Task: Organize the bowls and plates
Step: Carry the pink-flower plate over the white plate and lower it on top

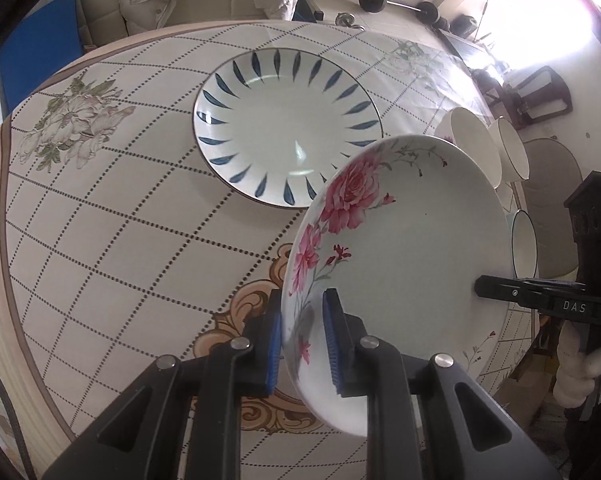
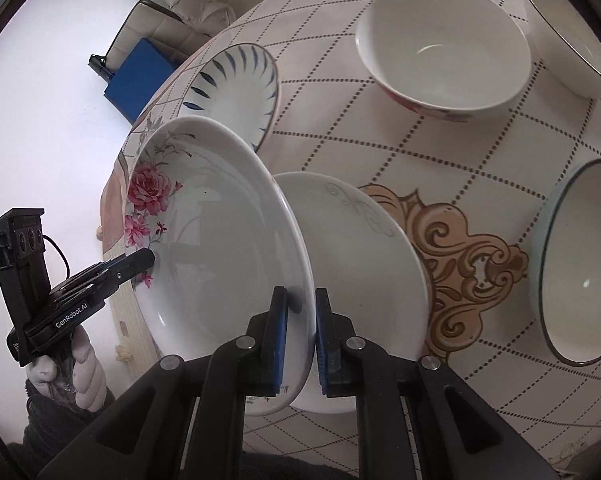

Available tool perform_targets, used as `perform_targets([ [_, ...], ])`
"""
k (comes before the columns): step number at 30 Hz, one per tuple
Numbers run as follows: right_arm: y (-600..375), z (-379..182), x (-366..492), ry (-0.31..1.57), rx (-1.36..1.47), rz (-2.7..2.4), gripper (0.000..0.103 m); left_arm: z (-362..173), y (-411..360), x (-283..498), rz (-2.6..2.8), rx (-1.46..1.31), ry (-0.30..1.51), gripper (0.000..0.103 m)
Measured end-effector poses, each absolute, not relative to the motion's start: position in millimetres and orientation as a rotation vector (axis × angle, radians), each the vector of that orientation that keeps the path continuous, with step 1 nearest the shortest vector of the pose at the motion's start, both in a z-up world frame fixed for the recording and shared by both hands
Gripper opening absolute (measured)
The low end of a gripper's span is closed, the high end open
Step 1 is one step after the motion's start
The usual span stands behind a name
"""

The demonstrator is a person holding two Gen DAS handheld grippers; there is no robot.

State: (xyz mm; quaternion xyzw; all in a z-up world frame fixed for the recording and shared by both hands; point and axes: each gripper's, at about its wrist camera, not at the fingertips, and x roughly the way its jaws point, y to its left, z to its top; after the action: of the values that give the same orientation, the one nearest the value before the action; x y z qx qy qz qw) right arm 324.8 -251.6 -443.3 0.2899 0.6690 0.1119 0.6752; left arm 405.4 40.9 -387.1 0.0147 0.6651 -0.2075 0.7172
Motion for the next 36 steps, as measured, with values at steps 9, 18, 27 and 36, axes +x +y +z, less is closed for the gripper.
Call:
perform_targets([
  [9,-276,-474,306,1.556,0.633,0.235,0.014,-423,14,386,-0.419,0.058,1.551,0.017],
  [18,-260,-480,315,1.576,0.545,0.234,0.014,-433,3,370,-0.349,0.116,1.578,0.018],
  [27,-252,-474,320,1.592,0.475,0.213,0.016,-434,-4,360,-0.316,0.173,1.590,0.018],
  [36,-240,-472,324,1.634,0.412,0.192,0.014,-431,-15,354,-0.304,0.243,1.595,0.018],
])
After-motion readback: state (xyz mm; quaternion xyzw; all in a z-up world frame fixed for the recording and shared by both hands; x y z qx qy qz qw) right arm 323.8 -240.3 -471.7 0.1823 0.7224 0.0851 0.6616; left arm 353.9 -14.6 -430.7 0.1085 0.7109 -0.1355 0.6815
